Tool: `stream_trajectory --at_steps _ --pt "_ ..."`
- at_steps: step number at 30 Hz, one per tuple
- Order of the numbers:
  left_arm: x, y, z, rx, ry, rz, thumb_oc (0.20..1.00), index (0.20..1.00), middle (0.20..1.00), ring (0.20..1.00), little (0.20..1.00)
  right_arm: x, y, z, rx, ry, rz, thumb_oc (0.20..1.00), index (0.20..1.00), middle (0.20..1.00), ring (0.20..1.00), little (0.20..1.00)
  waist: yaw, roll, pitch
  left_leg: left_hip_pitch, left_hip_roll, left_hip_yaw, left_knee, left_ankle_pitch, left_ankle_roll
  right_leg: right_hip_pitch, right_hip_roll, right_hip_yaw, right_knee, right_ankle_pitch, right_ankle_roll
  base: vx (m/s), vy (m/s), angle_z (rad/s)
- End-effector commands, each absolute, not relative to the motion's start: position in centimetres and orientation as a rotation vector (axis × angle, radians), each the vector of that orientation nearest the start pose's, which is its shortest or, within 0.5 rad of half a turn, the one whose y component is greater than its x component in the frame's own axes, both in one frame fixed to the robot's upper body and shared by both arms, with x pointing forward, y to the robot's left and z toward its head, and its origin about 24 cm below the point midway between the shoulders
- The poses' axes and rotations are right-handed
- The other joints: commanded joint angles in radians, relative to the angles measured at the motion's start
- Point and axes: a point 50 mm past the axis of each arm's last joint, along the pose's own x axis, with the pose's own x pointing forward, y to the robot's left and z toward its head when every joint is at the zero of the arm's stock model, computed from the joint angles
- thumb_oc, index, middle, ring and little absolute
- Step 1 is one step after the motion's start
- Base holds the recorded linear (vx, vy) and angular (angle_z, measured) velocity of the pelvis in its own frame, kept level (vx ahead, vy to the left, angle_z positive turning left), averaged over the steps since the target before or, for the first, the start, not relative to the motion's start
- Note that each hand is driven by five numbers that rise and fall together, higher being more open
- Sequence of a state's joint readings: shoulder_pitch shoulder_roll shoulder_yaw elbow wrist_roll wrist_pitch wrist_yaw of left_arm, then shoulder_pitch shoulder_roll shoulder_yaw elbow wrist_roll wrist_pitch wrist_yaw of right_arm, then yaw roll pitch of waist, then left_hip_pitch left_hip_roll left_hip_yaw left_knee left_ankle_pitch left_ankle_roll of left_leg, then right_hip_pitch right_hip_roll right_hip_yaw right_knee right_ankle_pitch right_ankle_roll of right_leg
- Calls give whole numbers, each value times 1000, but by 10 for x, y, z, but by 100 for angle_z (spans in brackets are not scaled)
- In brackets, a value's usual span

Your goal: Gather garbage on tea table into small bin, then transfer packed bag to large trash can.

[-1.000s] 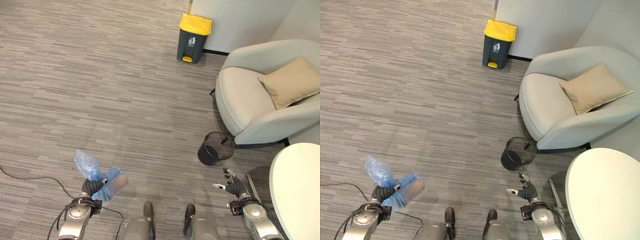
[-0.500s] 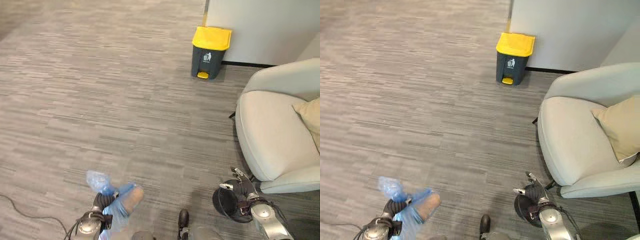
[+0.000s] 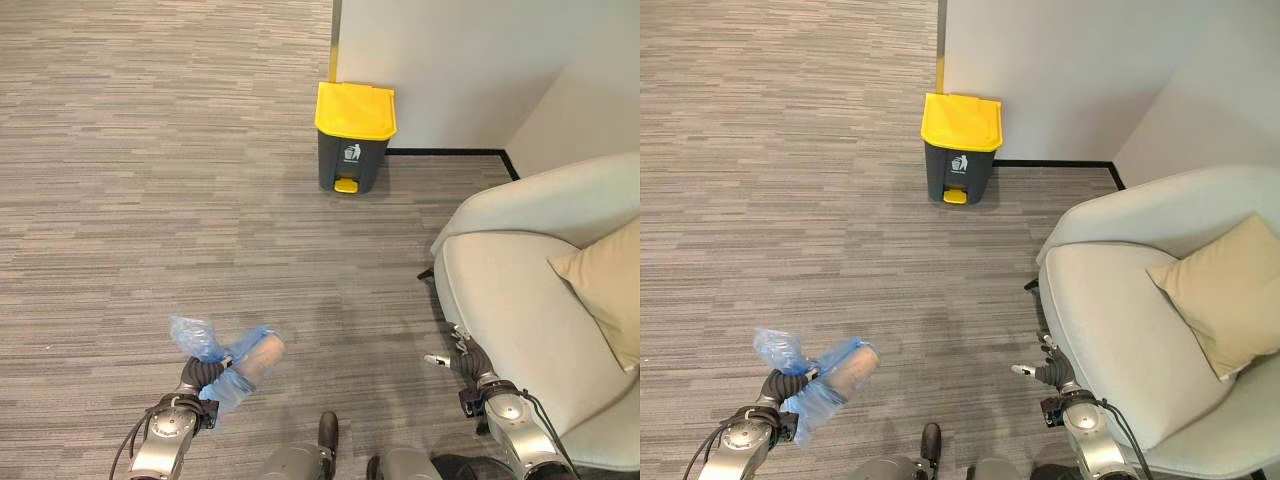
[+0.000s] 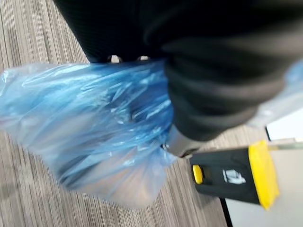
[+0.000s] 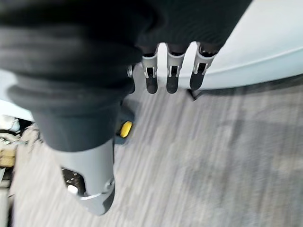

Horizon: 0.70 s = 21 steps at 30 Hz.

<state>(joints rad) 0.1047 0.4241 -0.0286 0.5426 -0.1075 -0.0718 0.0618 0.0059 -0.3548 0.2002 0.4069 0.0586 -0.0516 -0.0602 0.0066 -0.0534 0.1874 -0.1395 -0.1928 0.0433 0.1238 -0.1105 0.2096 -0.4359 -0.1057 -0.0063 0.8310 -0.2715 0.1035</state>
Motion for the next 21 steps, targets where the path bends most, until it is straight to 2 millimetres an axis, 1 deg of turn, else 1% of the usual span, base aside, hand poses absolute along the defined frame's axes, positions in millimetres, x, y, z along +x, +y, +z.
stream_trajectory --at_steps 1,2,3,4,5,6,7,8,9,10,11,12,13,14,15,16,17,19,21 --pt "183 283 -50 324 479 206 200 200 200 200 200 224 -218 -47 -348 411 20 1000 1000 1000 1000 1000 -11 6 26 127 134 26 -17 -72 -175 167 -31 -178 -680 290 34 585 -91 -26" --pt "184 282 -50 319 477 205 200 200 200 200 200 224 -218 -48 -350 414 25 1000 1000 1000 1000 1000 -16 7 32 149 136 20 -17 -84 -182 155 -34 -195 -713 302 40 606 -224 25" --pt "184 280 -50 315 472 201 200 200 200 200 200 219 -220 -50 -357 425 31 1000 1000 1000 1000 1000 -31 7 36 197 137 -9 -14 -111 -199 122 -42 -181 -735 329 56 728 -385 86" --pt "180 279 -53 314 485 192 200 200 200 200 200 213 -223 -53 -348 439 18 1000 1000 1000 1000 1000 -35 3 14 236 158 -28 2 -127 -234 163 -45 -201 -735 336 40 729 -425 101" --pt "176 278 -56 303 498 193 200 200 200 200 200 212 -225 -54 -348 450 12 1000 1000 1000 1000 1000 -34 5 4 237 171 -25 21 -111 -248 175 -42 -210 -734 334 35 507 -361 119" --pt "174 277 -57 297 503 192 200 200 200 200 200 211 -225 -54 -347 447 6 1000 1000 1000 1000 1000 -37 9 -3 226 192 -19 50 -84 -267 192 -35 -223 -741 326 28 179 -154 97" --pt "174 277 -57 297 503 192 200 200 200 200 200 211 -226 -54 -348 448 7 1000 1000 1000 1000 1000 -39 10 -3 224 193 -21 53 -85 -268 194 -34 -225 -743 327 27 324 -321 110" --pt "171 275 -60 285 518 186 200 200 200 200 200 209 -230 -53 -346 446 -8 1000 1000 1000 1000 1000 -38 16 -18 192 245 -4 153 10 -304 246 -6 -247 -759 297 -3 319 -315 90" --pt "172 274 -60 282 518 185 200 200 200 200 200 209 -232 -53 -348 446 -13 1000 1000 1000 1000 1000 -41 16 -19 176 258 1 191 37 -310 258 0 -252 -761 288 -13 316 -315 67" --pt "172 274 -60 281 518 185 200 200 200 200 200 209 -232 -53 -348 446 -13 1000 1000 1000 1000 1000 -42 17 -20 174 259 -1 195 35 -311 258 0 -254 -762 288 -13 149 -144 22" --pt "173 273 -61 274 519 186 200 200 200 200 200 209 -234 -53 -347 449 -21 1000 1000 1000 1000 1000 -42 16 -22 164 280 14 224 69 -316 272 8 -258 -764 270 -25 153 -124 7" --pt "173 273 -61 269 521 188 200 200 200 200 200 207 -235 -53 -352 455 -25 1000 1000 1000 1000 1000 -41 14 -23 153 295 26 237 80 -308 284 10 -260 -763 253 -33 232 -172 -8" --pt "174 272 -61 265 517 188 200 200 200 200 200 208 -236 -53 -358 454 -24 1000 1000 1000 1000 1000 -33 14 -16 135 293 27 250 54 -296 299 18 -249 -761 239 -39 191 -110 -5" --pt "174 270 -62 259 519 186 200 200 200 200 200 209 -236 -52 -360 454 -25 1000 1000 1000 1000 1000 -32 8 -16 113 278 20 242 45 -286 305 16 -241 -762 234 -39 237 -114 -14" --pt "175 268 -63 262 523 173 200 200 200 200 200 210 -239 -51 -365 449 -34 1000 1000 1000 1000 1000 -28 -1 -15 75 260 24 202 6 -275 325 16 -231 -768 221 -37 162 -61 -34" --pt "175 268 -63 262 523 173 200 200 200 200 200 210 -239 -51 -365 449 -35 1000 1000 1000 1000 1000 -27 0 -14 76 260 25 204 4 -274 326 16 -230 -768 220 -36 212 -57 -49" --pt "177 266 -63 267 521 159 200 200 200 200 200 211 -241 -49 -367 440 -41 1000 1000 1000 1000 1000 -24 -5 -11 30 243 42 148 -20 -267 345 16 -226 -774 208 -34 134 -6 -63" --pt "178 264 -63 267 519 150 200 200 200 200 200 211 -243 -50 -372 446 -49 1000 1000 1000 1000 1000 -15 -4 -4 -4 230 52 110 -1 -272 365 23 -216 -780 202 -32 139 5 -56" --pt "178 263 -64 268 521 143 200 200 200 200 200 209 -244 -51 -371 456 -57 1000 1000 1000 1000 1000 -8 0 1 -23 219 59 73 36 -277 389 35 -209 -790 197 -32 133 26 -47"
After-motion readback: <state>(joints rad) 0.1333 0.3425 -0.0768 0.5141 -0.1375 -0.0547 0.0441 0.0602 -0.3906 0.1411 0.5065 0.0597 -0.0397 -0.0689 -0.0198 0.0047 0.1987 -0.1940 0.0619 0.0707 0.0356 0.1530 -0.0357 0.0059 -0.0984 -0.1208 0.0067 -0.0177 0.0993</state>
